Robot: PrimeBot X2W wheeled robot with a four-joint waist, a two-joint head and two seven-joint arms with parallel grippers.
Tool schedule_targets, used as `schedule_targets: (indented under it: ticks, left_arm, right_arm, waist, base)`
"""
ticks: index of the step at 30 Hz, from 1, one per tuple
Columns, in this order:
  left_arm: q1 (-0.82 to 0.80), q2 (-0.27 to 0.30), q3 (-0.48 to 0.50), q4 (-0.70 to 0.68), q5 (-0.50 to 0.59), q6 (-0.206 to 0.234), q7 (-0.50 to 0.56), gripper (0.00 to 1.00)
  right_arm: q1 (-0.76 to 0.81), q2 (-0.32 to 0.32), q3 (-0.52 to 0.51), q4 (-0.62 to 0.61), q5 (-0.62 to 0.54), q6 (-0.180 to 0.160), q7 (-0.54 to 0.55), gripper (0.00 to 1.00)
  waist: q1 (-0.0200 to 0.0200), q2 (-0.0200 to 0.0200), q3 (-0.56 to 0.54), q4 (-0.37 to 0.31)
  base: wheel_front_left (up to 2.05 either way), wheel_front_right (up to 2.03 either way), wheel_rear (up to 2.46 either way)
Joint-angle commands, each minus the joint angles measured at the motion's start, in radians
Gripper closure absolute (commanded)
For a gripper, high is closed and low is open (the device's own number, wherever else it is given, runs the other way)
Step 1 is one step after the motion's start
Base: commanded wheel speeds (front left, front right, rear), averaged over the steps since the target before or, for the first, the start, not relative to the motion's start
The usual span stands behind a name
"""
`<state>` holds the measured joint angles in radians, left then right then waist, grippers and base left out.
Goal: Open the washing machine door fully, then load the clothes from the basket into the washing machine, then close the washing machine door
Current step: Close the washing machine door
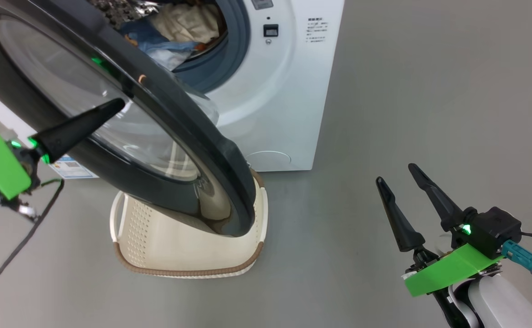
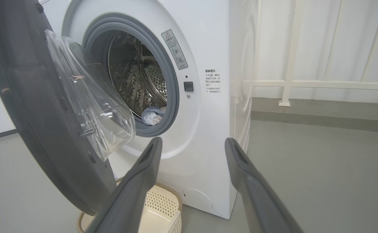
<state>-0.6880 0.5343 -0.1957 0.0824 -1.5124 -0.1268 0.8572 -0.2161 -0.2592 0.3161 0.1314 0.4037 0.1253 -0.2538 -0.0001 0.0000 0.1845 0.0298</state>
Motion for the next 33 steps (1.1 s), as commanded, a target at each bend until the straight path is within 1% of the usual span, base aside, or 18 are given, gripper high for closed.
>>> schedule_targets:
  ticks: [1,10,11,12,13,14,15,16,17,25,28,33]
  left_arm:
    - [0.004,0.060,0.053,-0.026,-0.005,-0.004,-0.014,1.00]
    - [0.122,0.068,0.096,-0.040,-0.018,-0.004,-0.087,1.00]
    - [0.136,0.069,0.101,-0.040,-0.019,-0.004,-0.096,0.94]
    - [0.150,0.069,0.106,-0.040,-0.023,-0.004,-0.103,0.76]
    - [0.163,0.068,0.109,-0.041,-0.025,-0.004,-0.110,0.67]
    - [0.176,0.066,0.112,-0.042,-0.025,-0.004,-0.119,0.51]
    - [0.189,0.064,0.114,-0.043,-0.025,-0.004,-0.128,0.22]
    - [0.204,0.063,0.115,-0.044,-0.025,-0.004,-0.136,0.02]
    - [0.217,0.061,0.118,-0.044,-0.022,-0.004,-0.148,0.00]
    - [0.325,0.051,0.117,-0.042,0.023,-0.004,-0.277,0.00]
    - [0.362,0.050,0.117,-0.039,0.041,-0.004,-0.340,0.00]
    - [0.422,0.048,0.099,-0.025,0.089,-0.004,-0.483,0.00]
  right_arm:
    - [-0.002,-0.007,0.012,-0.024,-0.017,0.005,-0.008,0.00]
    - [0.018,-0.010,0.013,-0.022,-0.014,0.005,-0.008,0.00]
    - [0.020,-0.011,0.014,-0.022,-0.014,0.005,-0.008,0.00]
    - [0.021,-0.012,0.014,-0.021,-0.014,0.005,-0.008,0.00]
    - [0.022,-0.013,0.014,-0.021,-0.014,0.005,-0.008,0.00]
    - [0.023,-0.014,0.014,-0.020,-0.013,0.005,-0.008,0.00]
    - [0.025,-0.015,0.014,-0.020,-0.013,0.005,-0.008,0.00]
    - [0.026,-0.016,0.014,-0.020,-0.013,0.005,-0.008,0.00]
    - [0.028,-0.017,0.014,-0.020,-0.013,0.005,-0.008,0.00]
    - [0.040,-0.019,0.018,-0.019,-0.012,0.005,-0.008,0.00]
    - [0.045,-0.019,0.019,-0.018,-0.012,0.005,-0.008,0.00]
    - [0.054,-0.020,0.019,-0.017,-0.011,0.005,-0.008,0.00]
  waist:
    - [0.0001,0.0000,-0.006,0.009]
    - [0.0001,0.0000,-0.031,0.036]
    - [0.0001,0.0000,-0.034,0.039]
    - [0.0001,0.0000,-0.036,0.042]
    - [0.0001,0.0000,-0.039,0.046]
    - [0.0001,0.0000,-0.042,0.050]
    - [0.0001,0.0000,-0.045,0.053]
    - [0.0001,0.0000,-0.047,0.057]
    - [0.0001,0.0000,-0.049,0.060]
    - [0.0001,0.0000,-0.066,0.082]
    - [0.0001,0.0000,-0.072,0.088]
    - [0.0001,0.0000,-0.081,0.094]
  base:
    - [0.00,0.00,0.00]
    - [0.00,0.00,0.00]
    - [0.00,0.00,0.00]
    - [0.00,0.00,0.00]
    - [0.00,0.00,0.00]
    - [0.00,0.00,0.00]
    - [0.00,0.00,0.00]
    - [0.00,0.00,0.00]
    - [0.00,0.00,0.00]
    - [0.00,0.00,0.00]
    - [0.00,0.00,0.00]
    - [0.00,0.00,0.00]
